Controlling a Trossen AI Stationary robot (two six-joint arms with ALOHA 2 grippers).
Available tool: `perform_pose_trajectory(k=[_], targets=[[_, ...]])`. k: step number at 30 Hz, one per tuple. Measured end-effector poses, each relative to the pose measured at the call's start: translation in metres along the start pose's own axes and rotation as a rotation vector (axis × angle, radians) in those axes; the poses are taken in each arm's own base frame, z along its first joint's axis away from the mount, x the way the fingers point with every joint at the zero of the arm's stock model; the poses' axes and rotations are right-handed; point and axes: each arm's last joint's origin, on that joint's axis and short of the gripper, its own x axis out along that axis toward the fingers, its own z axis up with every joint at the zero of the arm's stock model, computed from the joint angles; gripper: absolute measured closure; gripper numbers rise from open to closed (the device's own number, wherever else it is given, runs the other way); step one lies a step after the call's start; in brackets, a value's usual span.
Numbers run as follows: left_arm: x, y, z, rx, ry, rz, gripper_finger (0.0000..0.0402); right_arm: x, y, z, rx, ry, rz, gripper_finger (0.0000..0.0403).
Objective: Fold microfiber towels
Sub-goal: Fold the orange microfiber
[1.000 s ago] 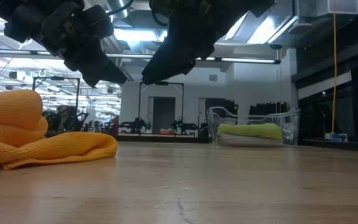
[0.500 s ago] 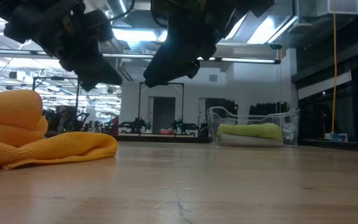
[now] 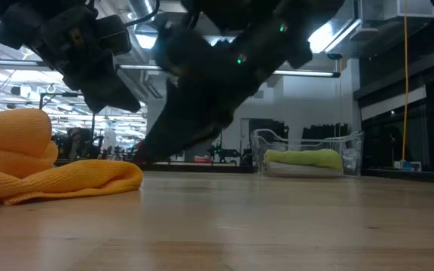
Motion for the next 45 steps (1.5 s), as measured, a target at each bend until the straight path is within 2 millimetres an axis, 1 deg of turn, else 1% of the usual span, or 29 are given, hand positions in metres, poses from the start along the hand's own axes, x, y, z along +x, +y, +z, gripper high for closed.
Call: perform_pose_trajectory(k=[2,4,6,10,18,26,36,42,45], targets=[[0.0,0.0,0.0,0.0,-0.004,0.01,0.0392,0.004,-0.002,0.0,0.0,-0.01,-0.066,0.0286],[0.0,0.001,0.0,0.005,-0.002,0.012,0.0392,0.005,-0.003,0.002,0.002,-0.031,-0.127,0.0286],[0.0,0.0,0.0,0.023,-0.002,0.012,0.0392,0.004,-0.005,0.003,0.006,-0.041,-0.147,0.0286],[0.0,0.001,0.0,0.053,-0.003,0.013,0.0392,0.005,-0.007,0.004,0.011,-0.045,-0.152,0.0286],[0.0,0.001,0.0,0.053,-0.007,0.018,0.0392,0.006,-0.013,0.003,0.046,-0.056,-0.158,0.0286],[0.0,0.002,0.001,0.052,-0.031,0.06,0.0392,0.027,-0.018,-0.012,0.052,-0.037,-0.143,0.0286],[0.0,0.002,0.001,0.052,-0.029,0.061,0.0392,0.028,-0.017,-0.003,0.107,-0.142,-0.123,0.0286],[0.0,0.002,0.001,0.053,-0.029,0.061,0.0392,0.028,-0.021,-0.002,0.112,-0.144,-0.13,0.0286],[0.0,0.002,0.001,0.053,-0.029,0.062,0.0392,0.028,-0.021,-0.003,0.111,-0.136,-0.132,0.03]])
